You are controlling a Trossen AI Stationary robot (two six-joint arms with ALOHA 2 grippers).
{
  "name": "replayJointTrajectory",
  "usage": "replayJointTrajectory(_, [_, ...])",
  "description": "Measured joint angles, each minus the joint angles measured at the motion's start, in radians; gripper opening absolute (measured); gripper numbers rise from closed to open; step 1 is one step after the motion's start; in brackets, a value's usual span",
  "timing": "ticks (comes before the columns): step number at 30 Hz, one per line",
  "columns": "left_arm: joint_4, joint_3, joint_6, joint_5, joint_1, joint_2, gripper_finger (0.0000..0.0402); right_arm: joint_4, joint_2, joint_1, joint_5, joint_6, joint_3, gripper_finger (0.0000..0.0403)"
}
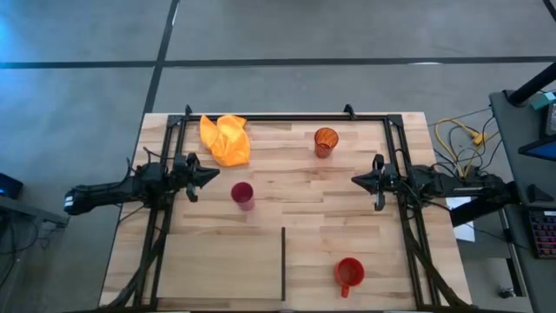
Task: Stack small to large cups/mugs on shelf
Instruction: Put the pink cup on the shelf
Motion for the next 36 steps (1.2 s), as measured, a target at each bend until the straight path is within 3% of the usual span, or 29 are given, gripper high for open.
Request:
replayJointTrajectory(3, [0.0, 0.0, 0.008, 0.0, 0.0, 0.0, 0.0, 0.0, 0.0, 0.0, 0.002, -0.042, 0.0, 0.0009])
replayJointTrajectory(7, [0.05, 0.0, 0.049, -0.029, 0.0, 0.001, 0.0, 0.0, 0.0, 0.0, 0.005, 0.05, 0.0, 0.0009])
replayJointTrajectory(10, [0.1, 0.025, 0.097, 0.024, 0.0, 0.001, 0.0, 0.03, 0.0, 0.001, 0.0, -0.034, 0.0, 0.0009])
replayJointTrajectory(16, [0.099, 0.266, 0.314, 0.088, 0.0, 0.072, 0.0, 0.249, 0.017, 0.0, 0.025, -0.282, 0.038, 0.0009])
replayJointTrajectory(22, [-0.234, 0.637, 0.461, 0.085, 0.0, 0.325, 0.0, 0.153, 0.113, 0.0, 0.211, -0.499, 0.292, 0.0009])
replayJointTrajectory(26, [-0.449, 0.882, 0.558, 0.079, 0.0, 0.572, 0.0, 0.01, 0.245, 0.0, 0.235, -0.558, 0.502, 0.0009])
replayJointTrajectory(30, [-0.494, 1.056, 0.567, 0.08, -0.001, 0.722, 0.0, -0.112, 0.391, 0.0, 0.235, -0.499, 0.695, 0.0009])
replayJointTrajectory(36, [-0.468, 1.215, 0.414, 0.093, -0.001, 0.933, 0.0, -0.294, 0.561, 0.0, 0.235, -0.447, 0.918, 0.0009])
